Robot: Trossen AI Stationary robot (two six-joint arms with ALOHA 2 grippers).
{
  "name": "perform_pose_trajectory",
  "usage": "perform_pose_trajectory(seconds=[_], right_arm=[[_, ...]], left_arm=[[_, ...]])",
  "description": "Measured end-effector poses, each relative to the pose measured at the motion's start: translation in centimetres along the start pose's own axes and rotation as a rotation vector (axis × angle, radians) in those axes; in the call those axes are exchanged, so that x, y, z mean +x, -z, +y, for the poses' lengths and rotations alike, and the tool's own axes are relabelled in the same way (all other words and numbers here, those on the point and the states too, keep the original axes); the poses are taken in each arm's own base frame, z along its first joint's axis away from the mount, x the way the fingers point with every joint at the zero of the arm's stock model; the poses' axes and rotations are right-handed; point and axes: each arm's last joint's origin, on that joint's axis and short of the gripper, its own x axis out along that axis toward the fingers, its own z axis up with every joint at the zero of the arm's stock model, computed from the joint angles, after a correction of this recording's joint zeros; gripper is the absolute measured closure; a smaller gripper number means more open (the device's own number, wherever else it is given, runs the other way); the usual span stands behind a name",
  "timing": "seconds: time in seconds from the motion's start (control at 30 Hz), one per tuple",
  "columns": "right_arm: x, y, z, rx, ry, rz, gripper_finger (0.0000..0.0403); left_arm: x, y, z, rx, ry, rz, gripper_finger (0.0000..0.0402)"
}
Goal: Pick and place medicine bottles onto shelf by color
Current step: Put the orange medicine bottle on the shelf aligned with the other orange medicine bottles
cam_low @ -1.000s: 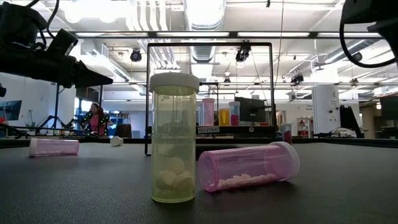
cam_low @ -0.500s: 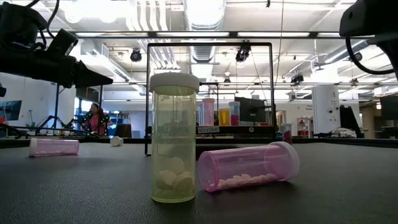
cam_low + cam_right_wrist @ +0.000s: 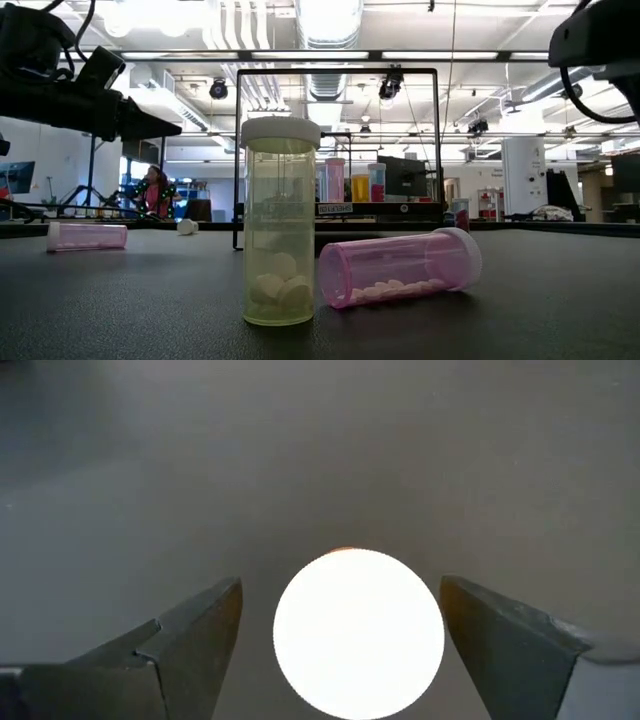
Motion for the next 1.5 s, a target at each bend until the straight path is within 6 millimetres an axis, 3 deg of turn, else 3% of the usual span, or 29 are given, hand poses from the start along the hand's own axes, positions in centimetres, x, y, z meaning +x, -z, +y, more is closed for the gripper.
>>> perform_pose_trajectory(seconds=[0.8,1.0,1.23,1.37,1.5], right_arm=[[0.19,0.06,0.04,0.028,-0.010,0.001,0.0075],[0.11,0.24,0.21,-0.167,-0.039,0.010,0.0072],[0.09,-0.04,0.07,-0.169,-0.022,-0.017,0.0055],[0.10,0.01,0.03,-0.133,-0.023,-0.014,0.0075],[0.08,0.11,-0.02,-0.145,-0.028,-0.008,0.0120]], left_arm=[[0.00,0.00,0.00,0.000,0.000,0.000,0.0203],[0.00,0.01,0.00,0.000,0.000,0.001,0.0203],[0.00,0.00,0.00,0.000,0.000,0.000,0.0203],[0.00,0.01,0.00,0.000,0.000,0.001,0.0203],[0.00,0.00,0.00,0.000,0.000,0.000,0.0203]])
